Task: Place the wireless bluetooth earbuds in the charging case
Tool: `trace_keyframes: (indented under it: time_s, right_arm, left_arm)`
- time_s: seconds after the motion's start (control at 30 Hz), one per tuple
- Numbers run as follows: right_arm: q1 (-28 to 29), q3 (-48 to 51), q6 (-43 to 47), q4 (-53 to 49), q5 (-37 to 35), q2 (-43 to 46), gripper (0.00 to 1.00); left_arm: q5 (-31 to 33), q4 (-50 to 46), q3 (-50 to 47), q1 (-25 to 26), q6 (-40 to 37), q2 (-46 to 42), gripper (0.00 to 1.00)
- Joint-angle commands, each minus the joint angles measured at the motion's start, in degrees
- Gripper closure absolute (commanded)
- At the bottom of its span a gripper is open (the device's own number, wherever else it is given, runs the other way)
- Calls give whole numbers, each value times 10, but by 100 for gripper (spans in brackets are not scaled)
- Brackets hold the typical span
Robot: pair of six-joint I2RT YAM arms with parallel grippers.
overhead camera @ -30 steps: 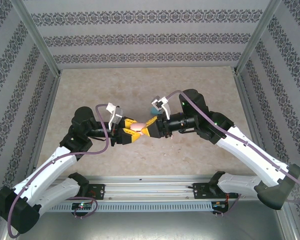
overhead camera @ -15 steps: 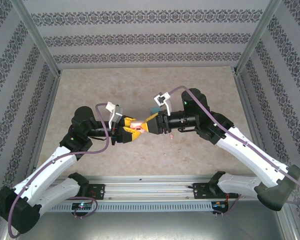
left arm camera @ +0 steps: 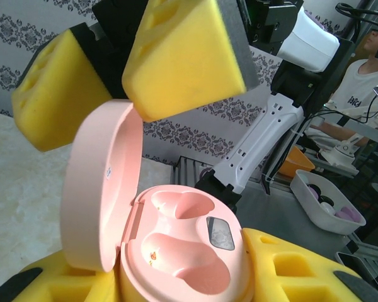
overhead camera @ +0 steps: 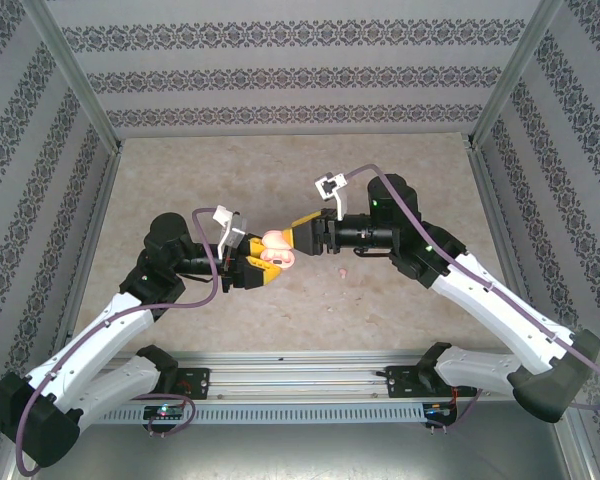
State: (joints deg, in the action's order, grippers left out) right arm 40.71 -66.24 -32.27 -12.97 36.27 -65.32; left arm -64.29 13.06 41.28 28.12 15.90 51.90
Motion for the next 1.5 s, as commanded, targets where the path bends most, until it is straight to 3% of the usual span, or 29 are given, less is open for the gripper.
trace_keyframes:
  time_s: [0.0,0.23,0.8,0.97,1.2,1.47]
  right_arm:
    - [-3,7,-6,23,-27,-8,39]
    - [15,-3,16,6,-36,10,33]
    - [36,-56,9,-72,-81,17,31]
    - [64,-70,101,-143,-118,21,31]
    - [129,-96,250,-242,-234,21,30]
    - [162,-126,336,-268,-269,-17,30]
  left_arm:
    - [-37,19,0,12,-22,-13,95]
    - [-13,10,-11,10,-32,-15,94]
    - [9,11,-31,-12,-14,-20,94]
    - [2,21,-31,-15,-6,-19,94]
    - [-13,16,-26,-17,4,-18,94]
    - [-23,23,-22,-18,16,-13,94]
